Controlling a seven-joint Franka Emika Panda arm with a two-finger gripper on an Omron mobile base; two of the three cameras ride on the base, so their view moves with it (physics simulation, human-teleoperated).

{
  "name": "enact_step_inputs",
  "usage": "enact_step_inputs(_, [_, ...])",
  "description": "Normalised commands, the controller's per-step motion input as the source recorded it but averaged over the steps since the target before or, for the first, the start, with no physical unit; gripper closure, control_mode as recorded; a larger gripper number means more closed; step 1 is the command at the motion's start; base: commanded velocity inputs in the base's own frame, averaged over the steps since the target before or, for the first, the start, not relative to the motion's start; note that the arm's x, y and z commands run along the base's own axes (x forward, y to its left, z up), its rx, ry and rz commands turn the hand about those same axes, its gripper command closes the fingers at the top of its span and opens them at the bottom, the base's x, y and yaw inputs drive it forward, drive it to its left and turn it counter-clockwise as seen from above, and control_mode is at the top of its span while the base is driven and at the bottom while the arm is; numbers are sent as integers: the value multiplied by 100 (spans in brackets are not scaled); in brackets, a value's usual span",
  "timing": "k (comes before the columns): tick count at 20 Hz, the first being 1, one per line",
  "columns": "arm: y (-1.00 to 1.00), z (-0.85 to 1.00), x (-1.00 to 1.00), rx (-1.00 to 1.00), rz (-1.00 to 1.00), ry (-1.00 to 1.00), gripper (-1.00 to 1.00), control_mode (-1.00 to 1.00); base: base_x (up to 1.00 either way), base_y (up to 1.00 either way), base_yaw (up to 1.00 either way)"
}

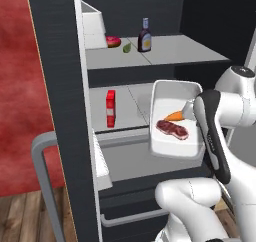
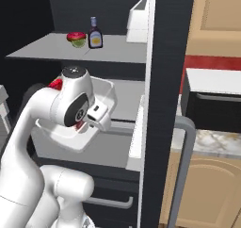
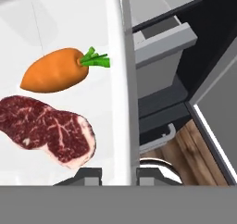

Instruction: Place the tupperware on the second highest shelf of the fridge. Make space for the tupperware among the existing items by rearranging them on the shelves if needed. Close the fridge door when finished.

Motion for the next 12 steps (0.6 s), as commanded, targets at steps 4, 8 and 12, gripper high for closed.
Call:
enact_step_inputs(4, [-40,0,68,0,-9,0,100,-100,0,0,0])
enact_step_inputs(8, [-30,-12,73,-2,-7,0,100,-100,0,0,0])
enact_step_inputs(12, [-27,-22,60,-3,-4,3,100,-100,0,0,0])
